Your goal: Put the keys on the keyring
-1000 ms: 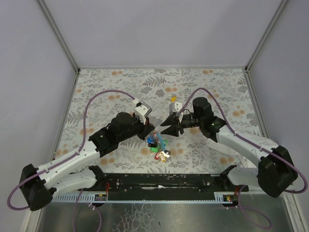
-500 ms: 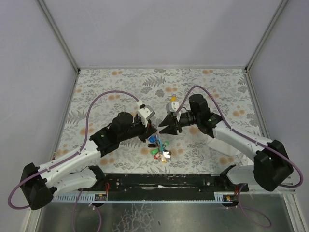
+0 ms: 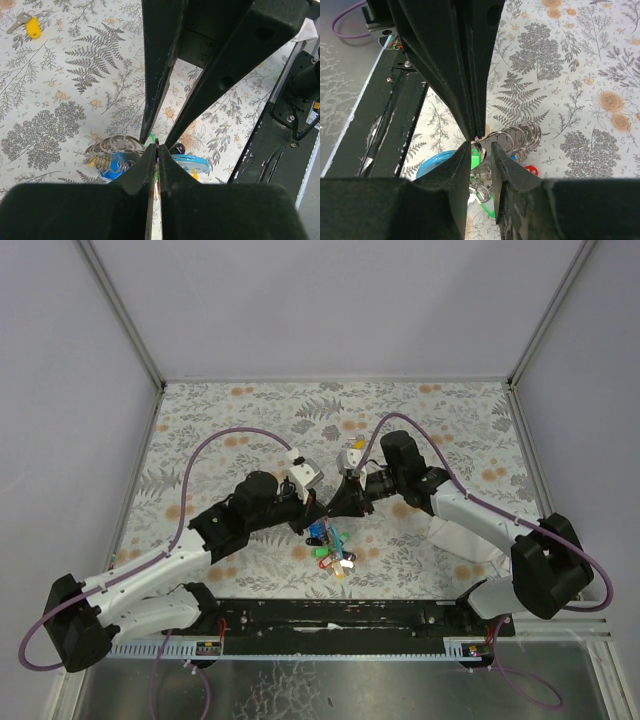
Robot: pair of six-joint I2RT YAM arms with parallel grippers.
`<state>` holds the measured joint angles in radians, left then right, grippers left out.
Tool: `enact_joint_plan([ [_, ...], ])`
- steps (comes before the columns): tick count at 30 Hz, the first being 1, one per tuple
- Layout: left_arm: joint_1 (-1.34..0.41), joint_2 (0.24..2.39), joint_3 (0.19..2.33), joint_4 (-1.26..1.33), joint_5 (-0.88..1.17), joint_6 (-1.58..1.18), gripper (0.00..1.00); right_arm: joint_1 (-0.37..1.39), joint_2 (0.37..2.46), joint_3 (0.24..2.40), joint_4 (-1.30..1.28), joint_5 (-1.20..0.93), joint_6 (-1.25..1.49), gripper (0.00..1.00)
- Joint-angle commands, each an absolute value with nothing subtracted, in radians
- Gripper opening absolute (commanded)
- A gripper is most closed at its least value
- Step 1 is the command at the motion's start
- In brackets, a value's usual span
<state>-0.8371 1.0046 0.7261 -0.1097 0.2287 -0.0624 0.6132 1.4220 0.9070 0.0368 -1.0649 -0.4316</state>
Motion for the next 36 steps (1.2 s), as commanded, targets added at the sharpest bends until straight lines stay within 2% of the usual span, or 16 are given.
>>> enact_joint_plan([
  [1, -0.844, 1.015, 0.738, 0.003, 0.252, -0.042, 0.00, 0.612, 1.423, 0.956, 0.022, -1.132, -0.459, 0.27],
  [4, -0.844, 1.016, 0.736, 0.012, 0.253, -0.043, 0.00, 0.612, 1.428, 0.962, 0.009, -1.150, -0.461, 0.19],
  [8, -0.844, 0.996, 0.705, 0.063, 0.238, -0.056, 0.00, 0.612, 1.431, 0.972, -0.015, -1.139, -0.459, 0.01],
  [9, -0.844, 0.984, 0.686, 0.083, 0.229, -0.063, 0.00, 0.612, 1.430, 0.973, -0.015, -1.128, -0.453, 0.00],
  [16, -0.824, 0.801, 0.428, 0.362, 0.149, -0.135, 0.17, 0.611, 1.382, 0.875, 0.209, -1.040, -0.257, 0.00],
  [22, -0.727, 0.660, 0.214, 0.644, 0.207, -0.254, 0.21, 0.612, 1.342, 0.778, 0.431, -0.972, -0.097, 0.00],
  [28, -0.664, 0.741, 0.124, 0.912, 0.333, -0.353, 0.22, 0.611, 1.316, 0.677, 0.636, -0.947, 0.030, 0.00],
  [36, -0.654, 0.903, 0.133, 1.079, 0.429, -0.392, 0.26, 0.612, 1.334, 0.588, 0.837, -0.920, 0.163, 0.00],
])
